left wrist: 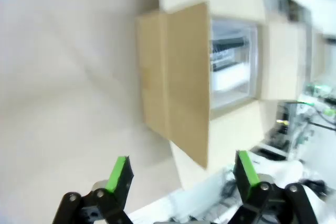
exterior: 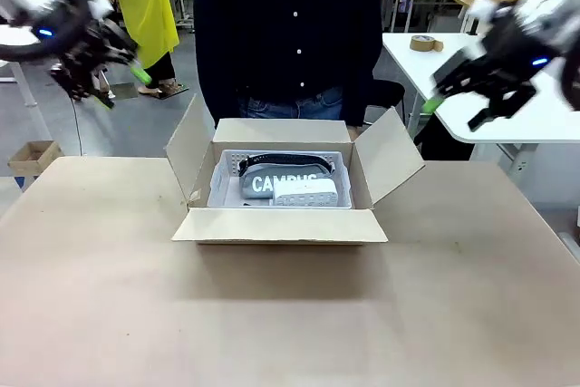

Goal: Pack the gift set into the box.
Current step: Lift both hands away from the flaps of the Package Box.

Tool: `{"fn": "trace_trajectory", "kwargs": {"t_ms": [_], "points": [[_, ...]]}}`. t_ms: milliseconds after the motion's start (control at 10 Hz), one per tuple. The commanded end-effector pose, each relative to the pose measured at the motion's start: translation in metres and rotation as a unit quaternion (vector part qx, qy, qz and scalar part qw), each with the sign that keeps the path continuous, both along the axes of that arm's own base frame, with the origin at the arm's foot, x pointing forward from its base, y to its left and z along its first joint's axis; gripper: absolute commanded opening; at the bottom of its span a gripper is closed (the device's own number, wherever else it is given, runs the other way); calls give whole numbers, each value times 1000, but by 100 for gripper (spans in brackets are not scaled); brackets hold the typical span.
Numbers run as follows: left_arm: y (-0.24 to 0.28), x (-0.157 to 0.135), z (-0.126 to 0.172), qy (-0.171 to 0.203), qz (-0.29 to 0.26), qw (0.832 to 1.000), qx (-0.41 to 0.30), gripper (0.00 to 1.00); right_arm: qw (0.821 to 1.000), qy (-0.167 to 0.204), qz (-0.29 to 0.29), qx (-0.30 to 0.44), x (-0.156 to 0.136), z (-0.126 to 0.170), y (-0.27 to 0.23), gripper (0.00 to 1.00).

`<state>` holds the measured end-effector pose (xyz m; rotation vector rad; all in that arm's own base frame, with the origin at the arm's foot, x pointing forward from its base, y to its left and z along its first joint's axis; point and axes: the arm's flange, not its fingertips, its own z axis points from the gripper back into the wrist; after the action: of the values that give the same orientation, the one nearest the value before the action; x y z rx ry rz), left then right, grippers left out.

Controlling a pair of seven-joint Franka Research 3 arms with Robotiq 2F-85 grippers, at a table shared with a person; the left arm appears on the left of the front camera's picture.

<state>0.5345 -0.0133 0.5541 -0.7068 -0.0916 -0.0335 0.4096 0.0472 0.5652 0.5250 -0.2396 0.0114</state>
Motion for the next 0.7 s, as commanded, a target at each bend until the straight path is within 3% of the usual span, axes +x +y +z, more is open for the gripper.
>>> {"fn": "trace_trajectory", "kwargs": {"t_ms": [0,100,200,300,400,600], "points": [[67,0,-55,72,-41,983,-162,100,985,82,-38,146,-20,-16,-73,100],[90,16,-86,100,-26,950,-296,100,969,77,-77,222,-20,-39,-105,100],[99,37,-122,164,15,916,-366,100,942,119,-135,285,-9,-73,-131,100],[97,55,-138,219,52,900,-373,100,924,162,-194,288,6,-102,-134,100],[105,-7,-88,57,-18,969,-240,100,968,88,-71,225,-35,-35,-120,100],[105,-7,-88,57,-18,969,-240,100,968,88,-71,225,-35,-35,-120,100]]}}
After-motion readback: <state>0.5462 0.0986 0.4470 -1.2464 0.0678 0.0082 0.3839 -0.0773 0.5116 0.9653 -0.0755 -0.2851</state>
